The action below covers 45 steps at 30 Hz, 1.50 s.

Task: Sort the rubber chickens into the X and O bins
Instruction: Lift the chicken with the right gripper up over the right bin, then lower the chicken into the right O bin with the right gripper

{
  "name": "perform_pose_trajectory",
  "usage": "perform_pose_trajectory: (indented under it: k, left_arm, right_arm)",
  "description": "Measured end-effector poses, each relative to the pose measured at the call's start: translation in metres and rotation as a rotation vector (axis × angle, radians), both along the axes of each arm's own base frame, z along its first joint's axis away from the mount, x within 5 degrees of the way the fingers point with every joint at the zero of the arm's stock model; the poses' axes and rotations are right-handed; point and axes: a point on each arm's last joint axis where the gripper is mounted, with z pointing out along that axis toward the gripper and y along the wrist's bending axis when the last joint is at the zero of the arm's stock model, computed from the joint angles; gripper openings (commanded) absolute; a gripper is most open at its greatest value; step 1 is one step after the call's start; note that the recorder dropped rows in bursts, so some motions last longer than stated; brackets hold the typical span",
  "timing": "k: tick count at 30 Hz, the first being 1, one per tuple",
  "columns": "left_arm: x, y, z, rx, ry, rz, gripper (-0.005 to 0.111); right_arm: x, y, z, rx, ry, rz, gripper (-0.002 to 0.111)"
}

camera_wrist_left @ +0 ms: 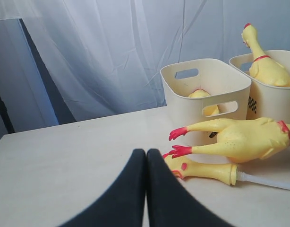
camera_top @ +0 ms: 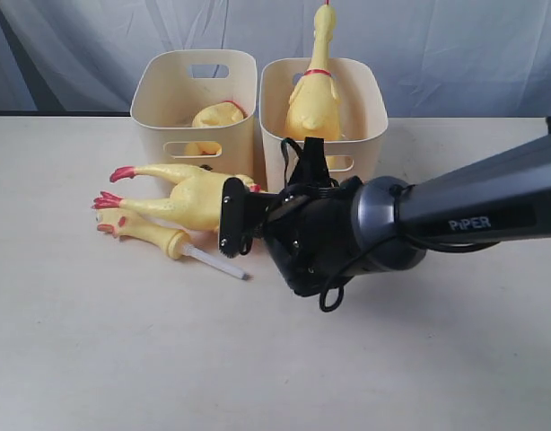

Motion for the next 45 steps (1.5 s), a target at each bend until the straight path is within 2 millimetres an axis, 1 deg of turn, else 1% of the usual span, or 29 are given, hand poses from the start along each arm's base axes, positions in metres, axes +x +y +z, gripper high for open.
perform_pose_trajectory:
  k: [7,12,19,32,37,41,45]
  left_arm:
    - [0.000,0.000,0.000,0.000,0.000,0.000,0.000]
    - [0.000,0.000,0.000,0.000,0.000,0.000,0.000]
    - [0.000,0.000,0.000,0.000,0.000,0.000,0.000]
    - [0.000,0.000,0.000,0.005,-0.001,0.002,0.000]
    - [0.000,0.000,0.000,0.005,-0.001,0.002,0.000]
    - [0.000,0.000,0.000,0.005,-0.001,0.002,0.000]
    - [0.000,0.000,0.000,0.005,-0.001,0.002,0.000]
  right_arm:
    - [-0.005,-0.004,0.024,0.036,0.009,-0.016,-0.001]
    - [-0.011,-0.008,0.046,0.064,0.040,-0.005,-0.001]
    - [-0.021,-0.013,0.068,0.108,0.092,0.003,-0.001]
    - [-0.041,-0.024,0.117,0.313,0.124,-0.003,-0.001]
    - [-0.046,-0.030,0.130,0.368,0.121,-0.027,-0.001]
    - [-0.048,-0.036,0.137,0.414,0.113,-0.085,-0.001]
    - [-0.049,-0.040,0.145,0.506,0.083,-0.163,-0.001]
